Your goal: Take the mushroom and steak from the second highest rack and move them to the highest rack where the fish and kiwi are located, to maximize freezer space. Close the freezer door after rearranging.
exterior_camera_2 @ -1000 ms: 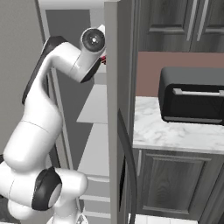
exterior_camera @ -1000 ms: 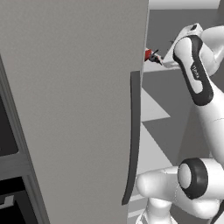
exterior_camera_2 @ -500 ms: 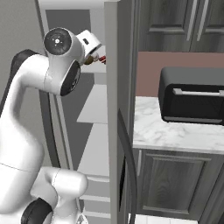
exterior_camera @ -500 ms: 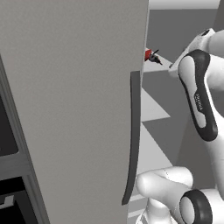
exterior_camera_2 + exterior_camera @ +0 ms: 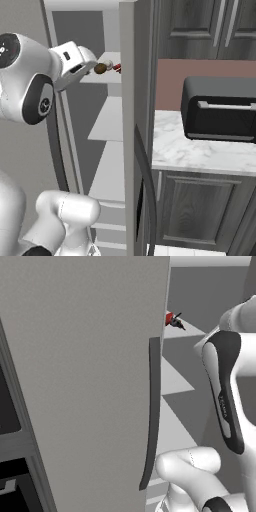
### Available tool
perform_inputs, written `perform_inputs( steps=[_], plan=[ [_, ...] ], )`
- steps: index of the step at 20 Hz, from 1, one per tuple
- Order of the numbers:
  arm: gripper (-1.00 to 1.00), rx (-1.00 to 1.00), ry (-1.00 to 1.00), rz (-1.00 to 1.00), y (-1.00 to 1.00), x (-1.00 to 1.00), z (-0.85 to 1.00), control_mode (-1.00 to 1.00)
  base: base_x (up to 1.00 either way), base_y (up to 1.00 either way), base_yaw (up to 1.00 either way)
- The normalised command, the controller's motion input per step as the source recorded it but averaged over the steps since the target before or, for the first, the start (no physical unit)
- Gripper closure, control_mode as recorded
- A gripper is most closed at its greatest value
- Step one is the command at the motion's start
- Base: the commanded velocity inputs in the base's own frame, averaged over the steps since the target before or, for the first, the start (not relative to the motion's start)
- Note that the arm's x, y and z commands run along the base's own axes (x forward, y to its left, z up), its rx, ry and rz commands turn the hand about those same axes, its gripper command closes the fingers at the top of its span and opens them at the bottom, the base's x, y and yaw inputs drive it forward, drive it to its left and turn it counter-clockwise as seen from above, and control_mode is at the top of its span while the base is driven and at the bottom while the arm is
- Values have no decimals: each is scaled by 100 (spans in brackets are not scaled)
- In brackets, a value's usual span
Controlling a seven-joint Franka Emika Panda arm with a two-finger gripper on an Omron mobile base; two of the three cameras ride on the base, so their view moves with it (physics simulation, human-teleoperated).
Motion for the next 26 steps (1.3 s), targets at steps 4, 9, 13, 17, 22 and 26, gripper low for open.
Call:
perform_inputs(
  steps=[4, 9, 13, 17, 22, 26],
  plan=[
    [-100, 12, -7, -1, 15, -44, -21, -100, 0, 0, 0],
    [-100, 7, -4, 0, 14, -40, -6, -100, 0, 0, 0],
    [-100, 0, 11, 0, 17, -1, 0, -100, 0, 0, 0],
    [-100, 0, 5, 0, 0, 0, 0, -100, 0, 0, 0],
    [-100, 0, 0, 0, 0, 0, 0, -100, 0, 0, 0],
    [-100, 0, 0, 0, 0, 0, 0, 100, -16, 0, 0]
  ],
)
